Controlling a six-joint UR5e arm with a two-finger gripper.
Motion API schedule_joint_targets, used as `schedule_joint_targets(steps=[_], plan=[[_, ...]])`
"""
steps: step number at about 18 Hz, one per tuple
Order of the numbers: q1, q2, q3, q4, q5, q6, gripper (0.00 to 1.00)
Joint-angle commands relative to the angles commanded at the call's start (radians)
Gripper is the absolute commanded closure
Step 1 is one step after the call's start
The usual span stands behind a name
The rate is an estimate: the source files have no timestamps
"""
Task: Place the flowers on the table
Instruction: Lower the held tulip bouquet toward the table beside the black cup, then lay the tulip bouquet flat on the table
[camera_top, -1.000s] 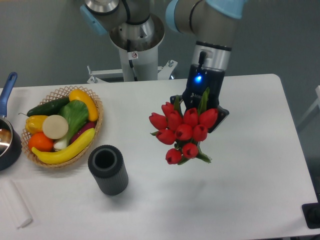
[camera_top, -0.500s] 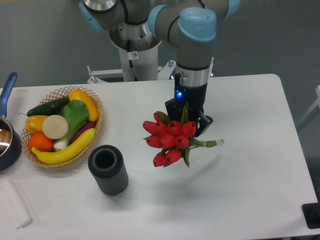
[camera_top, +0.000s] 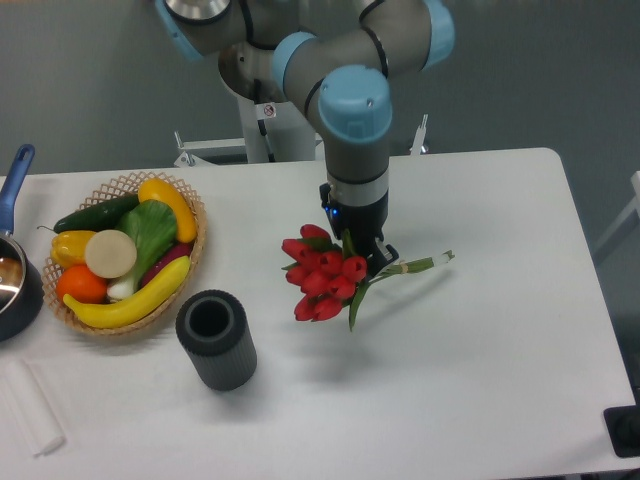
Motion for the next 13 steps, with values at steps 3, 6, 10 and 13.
schedule_joint_targets(steps=[3, 6, 10, 13], plan=[[-0.014, -0.026, -0.002, 0.002, 0.029, 0.000, 0.52], [-0.020, -0.046, 0.000, 0.003, 0.029, 0.000, 0.52], [-0.018, -0.035, 0.005, -0.003, 0.019, 0.000, 0.35], [-0.015, -0.010, 0.015, 0.009, -0.003, -0.003, 0.00]])
